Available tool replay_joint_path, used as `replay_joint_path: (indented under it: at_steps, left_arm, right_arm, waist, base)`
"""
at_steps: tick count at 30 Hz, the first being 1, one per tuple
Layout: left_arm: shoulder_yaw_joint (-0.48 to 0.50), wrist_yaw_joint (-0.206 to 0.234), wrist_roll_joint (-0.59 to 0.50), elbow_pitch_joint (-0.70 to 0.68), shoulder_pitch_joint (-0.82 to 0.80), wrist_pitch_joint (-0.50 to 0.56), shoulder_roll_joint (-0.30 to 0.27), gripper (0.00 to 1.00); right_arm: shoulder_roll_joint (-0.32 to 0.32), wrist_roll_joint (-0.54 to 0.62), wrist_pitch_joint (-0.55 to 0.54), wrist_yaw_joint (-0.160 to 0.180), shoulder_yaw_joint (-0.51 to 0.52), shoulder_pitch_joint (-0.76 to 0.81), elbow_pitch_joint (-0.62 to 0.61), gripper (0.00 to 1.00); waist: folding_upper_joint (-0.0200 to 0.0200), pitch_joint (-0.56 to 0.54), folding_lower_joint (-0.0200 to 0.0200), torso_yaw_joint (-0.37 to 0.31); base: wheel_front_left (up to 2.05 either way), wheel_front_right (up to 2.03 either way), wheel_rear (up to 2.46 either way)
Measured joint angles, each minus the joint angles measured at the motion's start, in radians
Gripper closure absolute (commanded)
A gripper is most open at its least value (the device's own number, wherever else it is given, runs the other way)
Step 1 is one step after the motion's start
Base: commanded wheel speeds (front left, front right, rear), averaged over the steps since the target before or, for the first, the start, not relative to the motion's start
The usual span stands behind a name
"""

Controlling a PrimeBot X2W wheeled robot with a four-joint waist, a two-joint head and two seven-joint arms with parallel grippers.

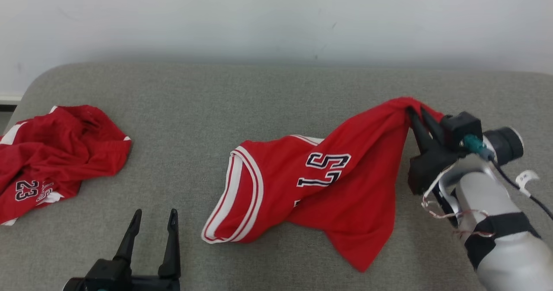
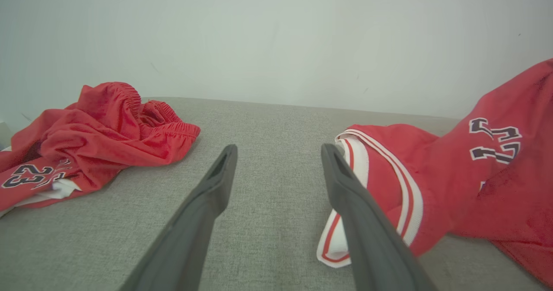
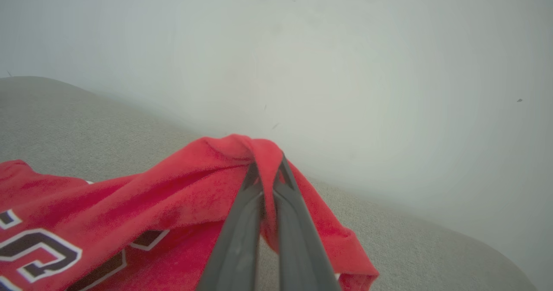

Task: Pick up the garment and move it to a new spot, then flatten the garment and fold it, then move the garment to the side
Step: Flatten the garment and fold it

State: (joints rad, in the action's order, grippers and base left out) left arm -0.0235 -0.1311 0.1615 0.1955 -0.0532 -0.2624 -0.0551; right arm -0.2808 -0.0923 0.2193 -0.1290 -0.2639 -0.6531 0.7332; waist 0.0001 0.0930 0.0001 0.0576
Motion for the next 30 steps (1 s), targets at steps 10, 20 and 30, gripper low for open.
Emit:
replay_joint_path:
  at_steps: [10, 20, 30]
  left_arm:
    - [-0.113, 0.0, 0.049, 0.033, -0.092, 0.0, 0.004, 0.0]
    - [-0.09, 0.0, 0.041, 0.031, -0.059, 0.0, 0.004, 0.0]
    - [-0.076, 0.0, 0.031, 0.023, -0.023, 0.0, 0.001, 0.0]
  right_arm:
    - [-0.036, -0.07, 0.035, 0.0, -0.127, -0.387, 0.455, 0.0]
    - [-0.05, -0.119, 0.045, 0.0, -0.107, -0.203, 0.192, 0.0]
    - [-0.048, -0.115, 0.045, 0.0, 0.026, 0.058, -0.098, 0.0]
  waist:
    - [0.0001, 0.095, 0.0001, 0.107]
    - [0.0, 0.037, -0.0001, 0.033]
    - [-0.0002, -0.003, -0.0001, -0.035]
  base:
    - [0.0, 0.0, 0.0]
    - [0.0, 0.0, 0.0]
    - [0.0, 0.0, 0.0]
